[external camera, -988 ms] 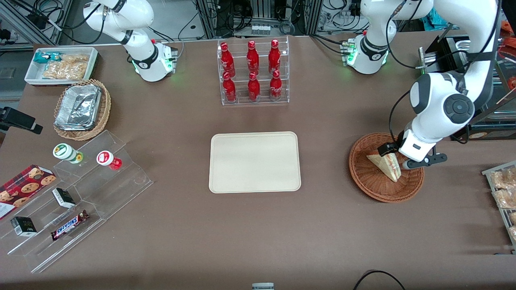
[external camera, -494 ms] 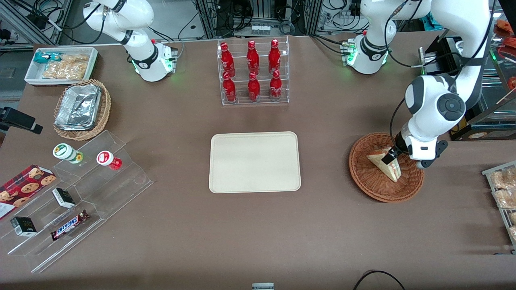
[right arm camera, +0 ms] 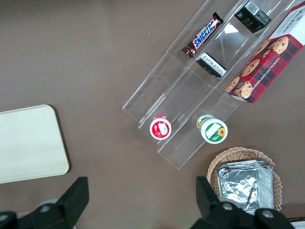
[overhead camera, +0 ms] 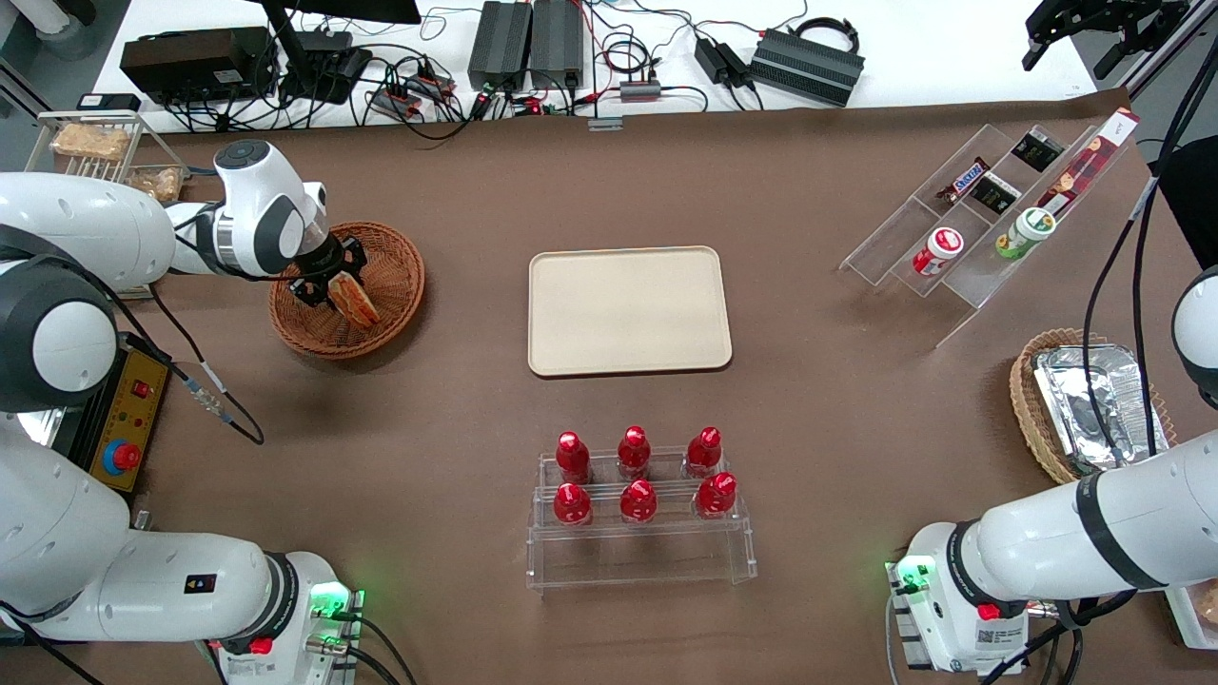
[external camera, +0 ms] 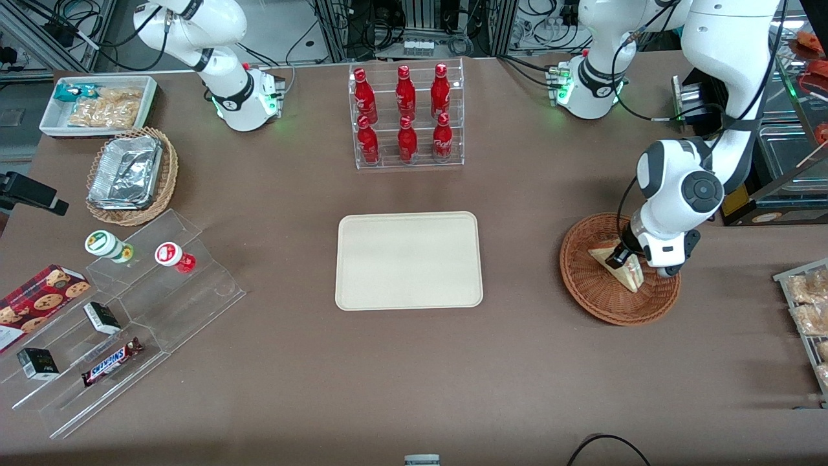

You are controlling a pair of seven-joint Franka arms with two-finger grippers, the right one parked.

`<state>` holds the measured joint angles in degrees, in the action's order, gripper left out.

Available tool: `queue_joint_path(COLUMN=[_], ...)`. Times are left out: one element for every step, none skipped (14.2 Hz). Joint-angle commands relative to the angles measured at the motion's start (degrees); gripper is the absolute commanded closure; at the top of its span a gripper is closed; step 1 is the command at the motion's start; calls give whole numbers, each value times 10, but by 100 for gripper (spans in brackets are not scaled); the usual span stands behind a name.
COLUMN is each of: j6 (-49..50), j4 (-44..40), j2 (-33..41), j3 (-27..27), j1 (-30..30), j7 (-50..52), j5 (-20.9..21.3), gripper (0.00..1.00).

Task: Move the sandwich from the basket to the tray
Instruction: 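Close the left gripper on the sandwich and lift it from the basket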

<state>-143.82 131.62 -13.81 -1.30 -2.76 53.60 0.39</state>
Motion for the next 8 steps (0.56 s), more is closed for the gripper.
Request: queue_joint_path(j6=[56, 116, 172, 228, 274, 321, 357, 366], j4=[-25, -60, -99, -150, -203, -263, -310, -340], j2=[22, 19, 17, 7, -10, -40, -71, -93], j3=[-4, -4, -5, -7, -7, -8, -10, -12], j1=[-10, -31, -43, -58, -77, -100, -118, -144], j7=[-22, -52, -73, -74, -77, -101, -167, -218], j5=[8, 8, 7, 6, 5, 7, 7, 1], gripper=[96, 97, 98, 98, 98, 98, 98, 98])
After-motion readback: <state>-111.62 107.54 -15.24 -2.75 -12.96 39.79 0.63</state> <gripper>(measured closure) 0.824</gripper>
